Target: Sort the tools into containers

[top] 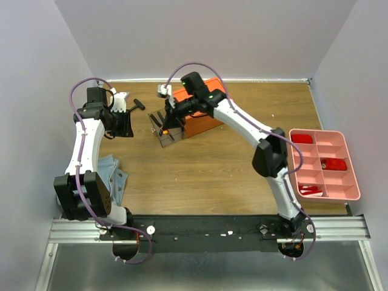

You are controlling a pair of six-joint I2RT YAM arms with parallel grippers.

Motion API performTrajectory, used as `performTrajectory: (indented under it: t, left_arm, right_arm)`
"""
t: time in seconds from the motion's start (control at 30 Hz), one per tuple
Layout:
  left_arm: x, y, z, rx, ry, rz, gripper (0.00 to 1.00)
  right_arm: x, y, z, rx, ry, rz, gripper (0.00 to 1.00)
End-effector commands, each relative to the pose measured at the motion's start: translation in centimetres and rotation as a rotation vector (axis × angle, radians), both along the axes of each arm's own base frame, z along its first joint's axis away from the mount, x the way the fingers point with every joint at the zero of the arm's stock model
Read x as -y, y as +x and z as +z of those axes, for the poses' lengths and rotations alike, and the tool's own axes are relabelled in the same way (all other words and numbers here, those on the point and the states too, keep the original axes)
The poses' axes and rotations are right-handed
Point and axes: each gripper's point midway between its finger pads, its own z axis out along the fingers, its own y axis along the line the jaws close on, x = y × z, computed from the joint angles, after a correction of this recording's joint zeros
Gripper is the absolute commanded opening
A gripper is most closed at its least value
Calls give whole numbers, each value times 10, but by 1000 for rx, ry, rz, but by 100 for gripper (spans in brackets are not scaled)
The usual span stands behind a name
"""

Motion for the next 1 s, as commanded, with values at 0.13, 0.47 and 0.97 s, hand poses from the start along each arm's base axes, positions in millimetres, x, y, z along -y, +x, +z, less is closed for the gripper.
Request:
performTrajectory:
  t: [0.13, 0.47, 0.97]
  left_arm:
    - [9, -2, 17, 71, -63, 18, 39]
    - [3, -11, 3, 39, -33, 21, 39]
    - [6, -11, -7, -2, -63, 27, 39]
  right_arm:
    - [-46, 76, -62, 136, -54, -225, 2]
    - [-42, 88, -56, 175, -3, -283, 1]
    - [-37, 116, -90, 200, -79, -414, 13]
